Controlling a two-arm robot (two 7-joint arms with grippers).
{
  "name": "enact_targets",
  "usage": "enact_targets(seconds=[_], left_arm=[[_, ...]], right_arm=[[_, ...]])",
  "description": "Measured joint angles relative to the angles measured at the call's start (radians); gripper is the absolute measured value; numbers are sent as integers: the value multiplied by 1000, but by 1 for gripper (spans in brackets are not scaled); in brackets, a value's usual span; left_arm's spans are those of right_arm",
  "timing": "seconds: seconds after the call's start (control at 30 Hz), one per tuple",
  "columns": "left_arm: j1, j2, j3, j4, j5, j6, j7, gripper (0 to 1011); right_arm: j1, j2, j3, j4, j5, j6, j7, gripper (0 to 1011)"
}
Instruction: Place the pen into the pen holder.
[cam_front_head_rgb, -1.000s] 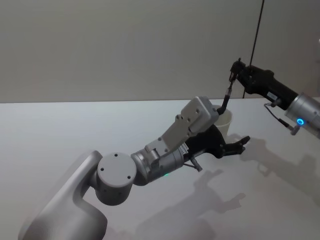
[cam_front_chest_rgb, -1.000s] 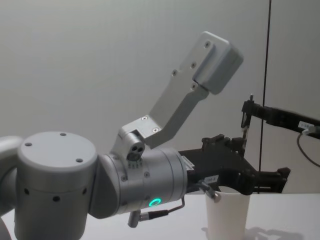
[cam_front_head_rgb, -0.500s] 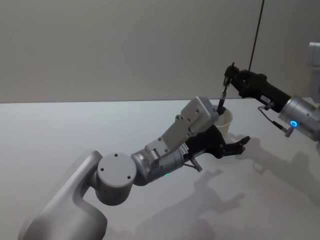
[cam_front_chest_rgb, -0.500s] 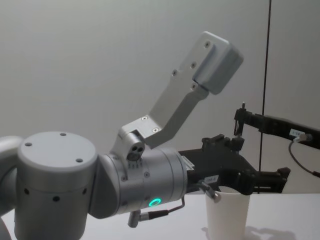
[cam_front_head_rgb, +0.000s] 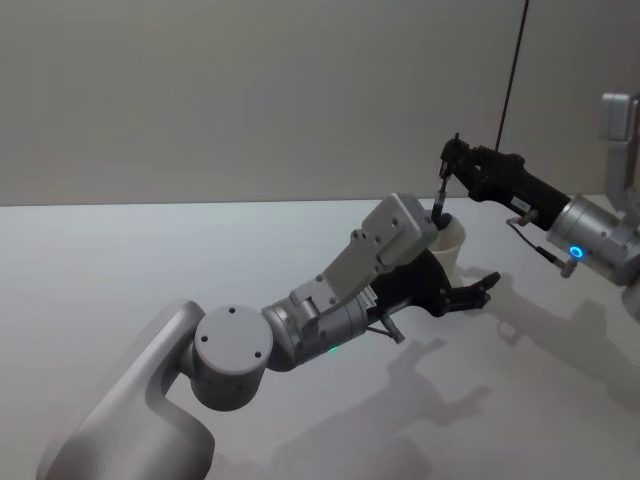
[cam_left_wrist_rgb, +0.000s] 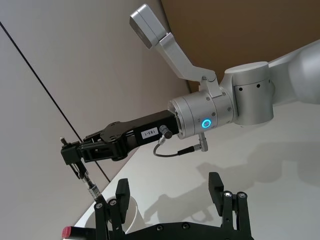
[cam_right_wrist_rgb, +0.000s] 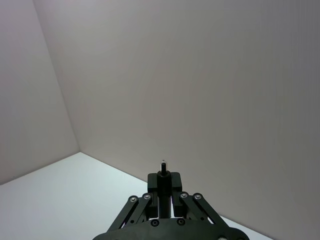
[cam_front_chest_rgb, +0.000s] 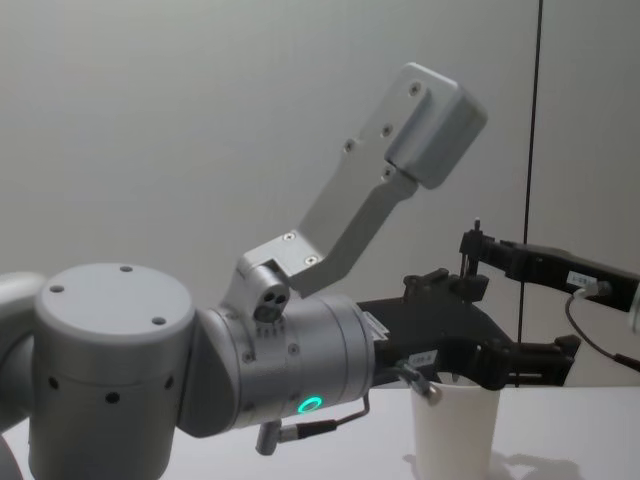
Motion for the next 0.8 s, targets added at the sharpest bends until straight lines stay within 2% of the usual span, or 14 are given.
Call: enact_targets(seconds=[0.23,0.37,0.4,0.57,0.6,0.7,0.73,0.8], left_arm=[[0,0,0,0,0,0,0,1004],[0,0,0,0,0,0,0,1004],[0,0,0,0,0,0,0,1004],[0,0,0,0,0,0,0,1004],[0,0,0,0,0,0,0,1004],[0,0,0,0,0,0,0,1004],[0,0,0,0,0,0,0,1004],[0,0,0,0,0,0,0,1004]], right_arm=[[14,-9,-12,38,-6,-28,-10,154],[19,-12,-17,50,-7,-38,-14,219],[20,-13,-19,57,-7,-42,-16,280],[25,-17,-24,72,-8,-52,-21,404],[27,-18,-25,76,-8,-54,-23,473],[29,-19,-26,81,-8,-58,-25,531],[29,-20,-27,84,-7,-60,-27,601],[31,-21,-27,88,-7,-62,-28,654]])
